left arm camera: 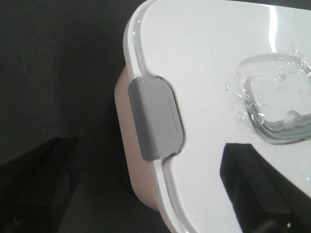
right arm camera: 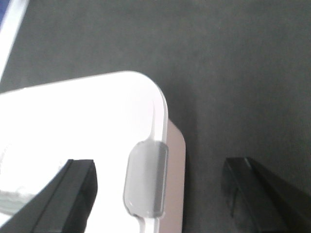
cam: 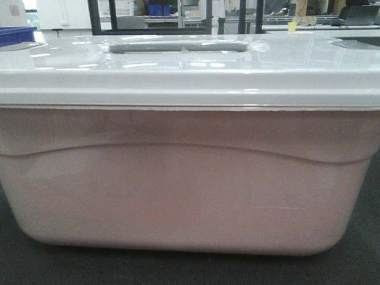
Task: Grab white bin and place on right shelf
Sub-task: 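Close both grippers on the lid rims at the bin's two ends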
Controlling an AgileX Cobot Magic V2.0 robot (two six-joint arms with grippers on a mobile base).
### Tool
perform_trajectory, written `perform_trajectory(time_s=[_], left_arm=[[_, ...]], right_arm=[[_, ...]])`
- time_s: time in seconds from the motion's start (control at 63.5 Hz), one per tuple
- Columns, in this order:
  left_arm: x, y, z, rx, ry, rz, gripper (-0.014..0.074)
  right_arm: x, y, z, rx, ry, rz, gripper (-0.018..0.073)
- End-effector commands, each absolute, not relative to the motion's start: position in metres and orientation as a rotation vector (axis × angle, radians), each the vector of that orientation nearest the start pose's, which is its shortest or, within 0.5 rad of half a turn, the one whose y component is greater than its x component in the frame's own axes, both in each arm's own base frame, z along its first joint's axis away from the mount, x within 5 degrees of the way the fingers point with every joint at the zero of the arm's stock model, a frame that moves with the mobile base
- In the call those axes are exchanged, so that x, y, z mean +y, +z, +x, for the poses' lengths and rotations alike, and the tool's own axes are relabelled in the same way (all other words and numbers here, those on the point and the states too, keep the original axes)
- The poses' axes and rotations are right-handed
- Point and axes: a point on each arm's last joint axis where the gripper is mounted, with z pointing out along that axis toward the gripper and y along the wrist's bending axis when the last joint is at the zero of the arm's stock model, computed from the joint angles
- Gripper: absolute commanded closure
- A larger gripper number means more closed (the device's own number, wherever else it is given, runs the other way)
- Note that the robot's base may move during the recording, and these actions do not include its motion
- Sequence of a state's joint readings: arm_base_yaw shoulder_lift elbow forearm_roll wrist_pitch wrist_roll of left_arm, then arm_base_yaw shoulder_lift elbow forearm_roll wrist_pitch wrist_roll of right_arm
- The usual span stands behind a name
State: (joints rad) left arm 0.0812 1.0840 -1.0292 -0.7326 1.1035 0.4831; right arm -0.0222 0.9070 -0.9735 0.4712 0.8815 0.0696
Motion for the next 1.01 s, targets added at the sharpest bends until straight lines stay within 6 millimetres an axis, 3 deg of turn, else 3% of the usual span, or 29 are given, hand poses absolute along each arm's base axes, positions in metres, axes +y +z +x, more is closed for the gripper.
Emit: perform_trajectory(time_s=[0.0, 0.268, 0.378, 0.456, 0.63, 0.992], left_arm=[[-0.036, 0.374, 0.206, 2.278, -0.833, 0.276, 0.0123], [-0.031, 0.356, 0.239, 2.214, -1.183, 0.315, 0.0123], [-0.031, 0.345, 0.254, 2.185, -1.292, 0.338, 0.0123], [-0.029, 0.335, 0.266, 2.214, -1.313, 0.317, 0.0123], [-0.023, 0.321, 0.276, 2.256, -1.321, 0.292, 0.0123], [-0.023, 0.314, 0.273, 2.284, -1.328, 0.280, 0.0123]], right_arm=[[0.028, 0.391, 0.177, 2.247, 0.616, 0.192, -0.0063], [0.014, 0.380, 0.201, 2.299, 0.815, 0.056, -0.0063], [0.003, 0.367, 0.218, 2.303, 1.041, -0.035, -0.0063], [-0.004, 0.362, 0.231, 2.223, 1.185, -0.033, -0.0063], [-0.013, 0.349, 0.243, 2.210, 1.222, 0.002, -0.0063], [-0.005, 0.305, 0.235, 2.128, 1.427, 0.109, -0.0063]])
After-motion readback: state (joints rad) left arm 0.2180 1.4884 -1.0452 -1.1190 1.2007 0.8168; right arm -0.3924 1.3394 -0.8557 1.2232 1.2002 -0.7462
